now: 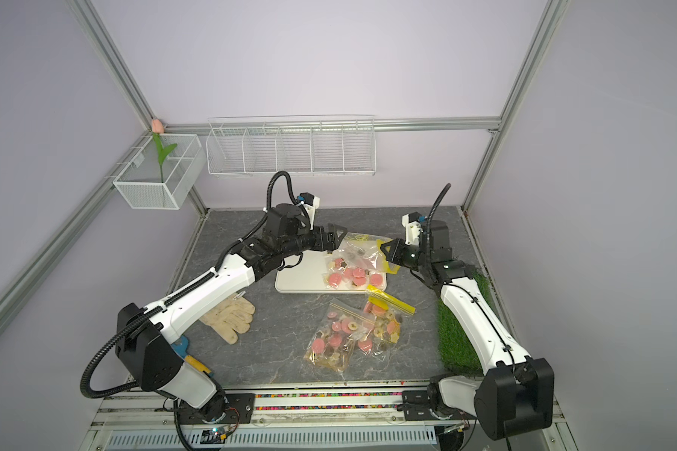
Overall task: Pour cookies out of the ziploc bag
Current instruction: 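Pour the cookies out of the ziploc bag onto the tray, then place the ziploc bag at the center of the board.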
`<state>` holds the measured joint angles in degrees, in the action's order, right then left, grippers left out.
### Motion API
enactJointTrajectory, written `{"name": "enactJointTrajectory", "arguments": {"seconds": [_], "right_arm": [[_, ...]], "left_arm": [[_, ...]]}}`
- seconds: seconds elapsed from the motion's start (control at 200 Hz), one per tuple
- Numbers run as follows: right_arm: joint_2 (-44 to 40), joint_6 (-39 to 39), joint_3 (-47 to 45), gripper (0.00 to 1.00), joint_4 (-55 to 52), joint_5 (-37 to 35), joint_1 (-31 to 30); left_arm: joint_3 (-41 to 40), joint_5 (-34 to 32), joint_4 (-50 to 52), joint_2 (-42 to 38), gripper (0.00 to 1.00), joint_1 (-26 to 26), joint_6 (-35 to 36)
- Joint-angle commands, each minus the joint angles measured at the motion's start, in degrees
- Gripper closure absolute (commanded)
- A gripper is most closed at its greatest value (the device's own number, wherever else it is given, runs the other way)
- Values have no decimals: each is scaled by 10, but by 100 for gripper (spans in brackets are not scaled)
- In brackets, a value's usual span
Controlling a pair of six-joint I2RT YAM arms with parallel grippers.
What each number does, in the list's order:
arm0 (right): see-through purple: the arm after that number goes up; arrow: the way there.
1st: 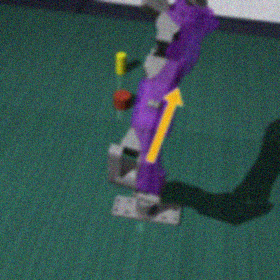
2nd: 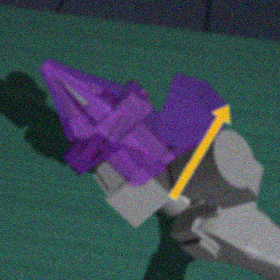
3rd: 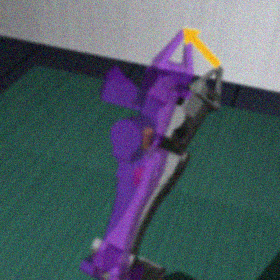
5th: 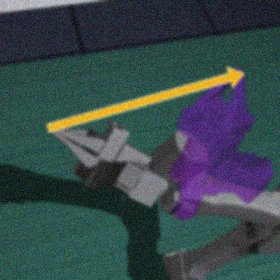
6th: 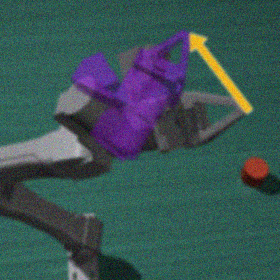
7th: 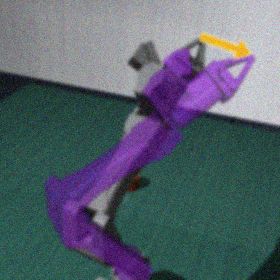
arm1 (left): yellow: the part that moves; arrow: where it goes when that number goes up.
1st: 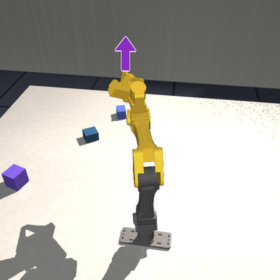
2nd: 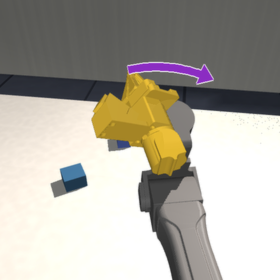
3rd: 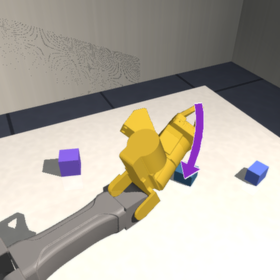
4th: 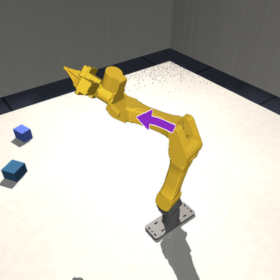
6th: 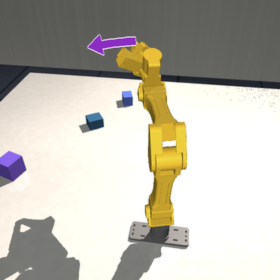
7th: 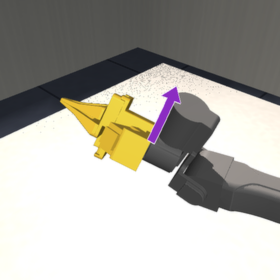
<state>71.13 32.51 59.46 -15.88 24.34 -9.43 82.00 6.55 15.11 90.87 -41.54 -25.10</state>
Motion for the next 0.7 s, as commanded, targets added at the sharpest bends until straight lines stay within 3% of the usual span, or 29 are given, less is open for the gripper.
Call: {"name": "enactJointTrajectory", "arguments": {"seconds": [0.0, 0.225, 0.38, 0.58, 0.695], "right_arm": [[-9, -4, 7, 93, -17, -28, 31], [-20, 6, -7, 93, 13, -47, 104], [-5, -1, -15, 93, 22, -80, 142], [23, -47, -12, 93, 30, -190, 151], [42, -64, -18, 91, 65, -199, 151]], "left_arm": [[-10, 15, 3, -22, 0, -1, -7], [-37, 48, 40, -70, 0, -1, 6], [-110, 45, 37, -128, 0, -1, -15], [-176, 59, 52, -189, 0, -1, -36], [-193, 60, 88, -215, 0, -1, -29]]}}
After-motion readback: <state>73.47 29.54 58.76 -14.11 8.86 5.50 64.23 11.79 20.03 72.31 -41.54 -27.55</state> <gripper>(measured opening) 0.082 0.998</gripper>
